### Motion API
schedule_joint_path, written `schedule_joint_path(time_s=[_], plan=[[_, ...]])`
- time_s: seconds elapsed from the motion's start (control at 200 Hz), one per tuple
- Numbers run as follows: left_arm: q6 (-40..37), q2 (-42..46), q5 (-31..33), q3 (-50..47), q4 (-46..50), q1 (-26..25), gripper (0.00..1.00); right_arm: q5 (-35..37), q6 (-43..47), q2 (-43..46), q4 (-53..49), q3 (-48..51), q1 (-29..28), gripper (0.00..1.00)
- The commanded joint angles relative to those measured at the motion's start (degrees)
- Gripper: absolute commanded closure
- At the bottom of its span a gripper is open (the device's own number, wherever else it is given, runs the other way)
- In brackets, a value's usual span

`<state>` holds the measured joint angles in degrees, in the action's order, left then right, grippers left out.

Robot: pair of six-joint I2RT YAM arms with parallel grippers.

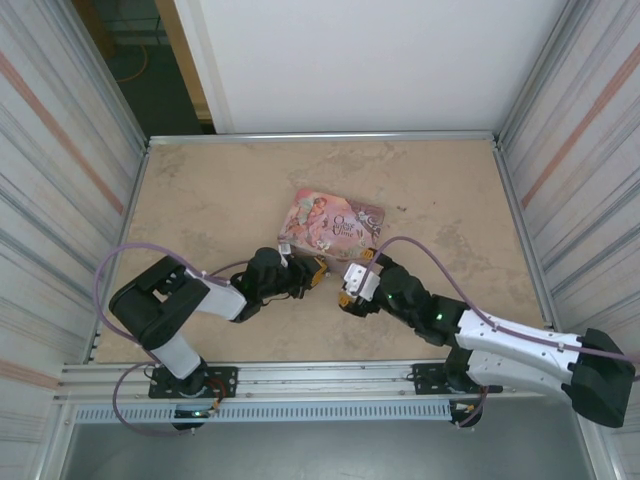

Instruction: Unlock the padlock with the key

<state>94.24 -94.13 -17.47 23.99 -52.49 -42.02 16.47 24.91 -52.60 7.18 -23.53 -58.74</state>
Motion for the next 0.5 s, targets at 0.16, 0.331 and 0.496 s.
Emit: schedule_joint_path(time_s=[0.16, 0.331, 0.496], plan=[[-0.91, 1.69, -0.85, 1.13, 3.88, -0.16, 1.0, 11.3, 11.4, -7.31, 15.33, 3.8, -4.97, 0.05], [-0.26, 1.67, -1.1, 1.32, 4.85, -0.16, 1.0, 11.99, 12.45, -11.86, 19.0, 4.25, -6.55, 0.16], [0.06, 1.82, -1.06, 1.5, 5.2, -0.15, 1.0, 13.12, 13.95, -17.73, 24.1, 4.53, -7.87, 0.18]])
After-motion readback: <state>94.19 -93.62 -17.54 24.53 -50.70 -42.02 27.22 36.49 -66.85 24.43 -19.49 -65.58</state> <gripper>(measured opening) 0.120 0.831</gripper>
